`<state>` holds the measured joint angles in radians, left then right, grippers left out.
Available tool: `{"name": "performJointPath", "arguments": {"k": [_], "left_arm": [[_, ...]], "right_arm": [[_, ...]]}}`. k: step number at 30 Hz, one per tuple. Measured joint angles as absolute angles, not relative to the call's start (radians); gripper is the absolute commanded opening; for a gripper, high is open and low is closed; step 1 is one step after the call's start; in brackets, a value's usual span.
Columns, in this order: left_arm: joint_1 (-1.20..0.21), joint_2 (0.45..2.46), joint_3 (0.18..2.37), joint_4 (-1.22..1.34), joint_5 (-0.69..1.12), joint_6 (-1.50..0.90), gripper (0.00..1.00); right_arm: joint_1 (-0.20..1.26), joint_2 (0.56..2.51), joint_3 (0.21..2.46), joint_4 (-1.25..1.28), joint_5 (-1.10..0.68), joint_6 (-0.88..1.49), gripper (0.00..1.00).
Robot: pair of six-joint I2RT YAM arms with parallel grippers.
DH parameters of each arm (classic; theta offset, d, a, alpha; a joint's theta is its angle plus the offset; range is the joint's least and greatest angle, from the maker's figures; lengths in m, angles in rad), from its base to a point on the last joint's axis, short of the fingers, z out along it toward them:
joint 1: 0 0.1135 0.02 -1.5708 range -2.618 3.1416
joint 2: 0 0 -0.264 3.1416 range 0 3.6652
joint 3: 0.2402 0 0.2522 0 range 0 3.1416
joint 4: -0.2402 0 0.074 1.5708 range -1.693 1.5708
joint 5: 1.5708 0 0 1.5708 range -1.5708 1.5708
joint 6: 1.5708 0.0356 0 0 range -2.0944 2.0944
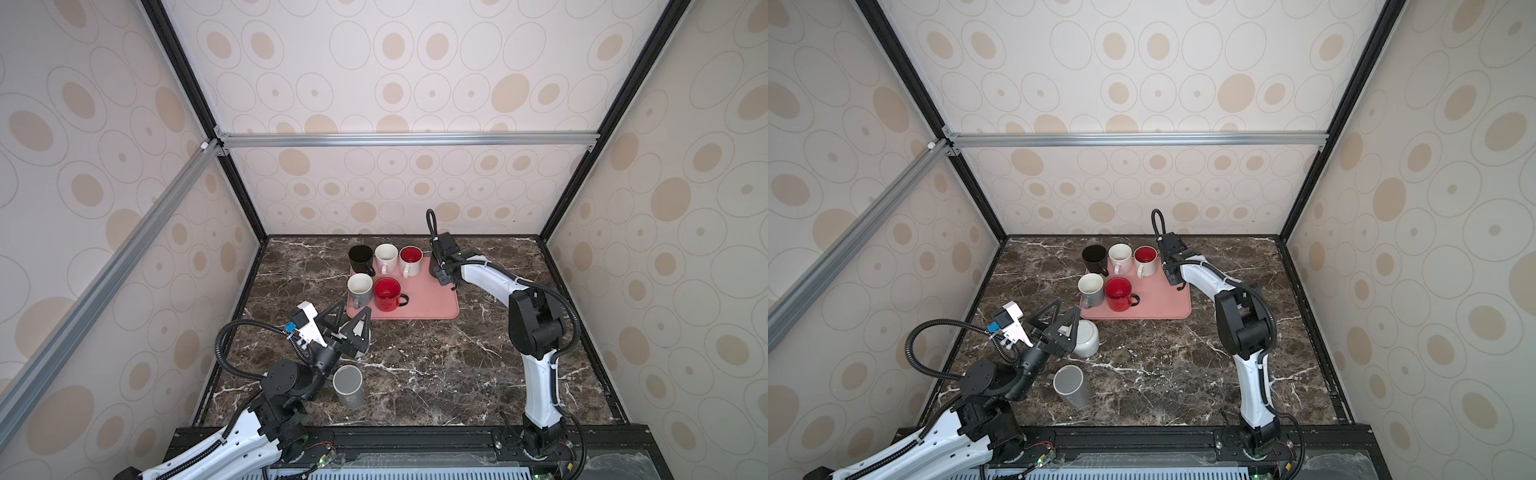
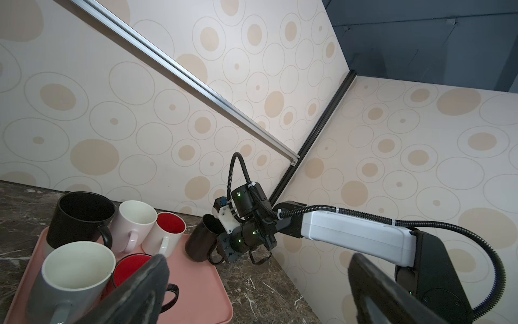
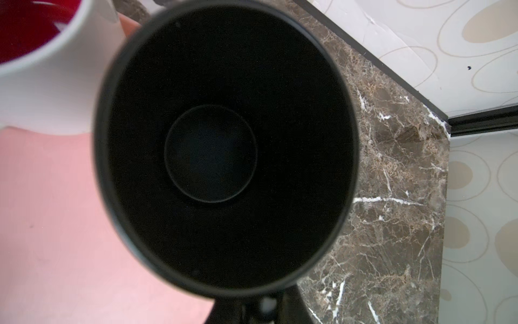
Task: Turn the mug right side up
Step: Place the mug on the tray.
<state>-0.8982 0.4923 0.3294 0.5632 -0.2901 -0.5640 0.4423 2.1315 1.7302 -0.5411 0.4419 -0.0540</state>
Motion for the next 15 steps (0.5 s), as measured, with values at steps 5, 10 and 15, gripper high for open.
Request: {"name": "performJointPath", "arguments": {"k": [5,10,15], "left_arm": [[-0.898,0.482,0.329,0.551,-0.295,-0.561,0.99],[-0.898,0.462,0.329,0.535,-0.299,-0.561,0.99],[-0.898,0.440,0.329,0.520,-0.308,-0.561,0.99]], "right_arm": [[0.443,2.171,1.768,-0.548,0.442,-0.054,0.00],[0.443,2.194,1.783,-0.554,0.448,-0.054,0.18],[0.443,2.194,1.803,-0.546,0.451,-0.043,0.51]]}}
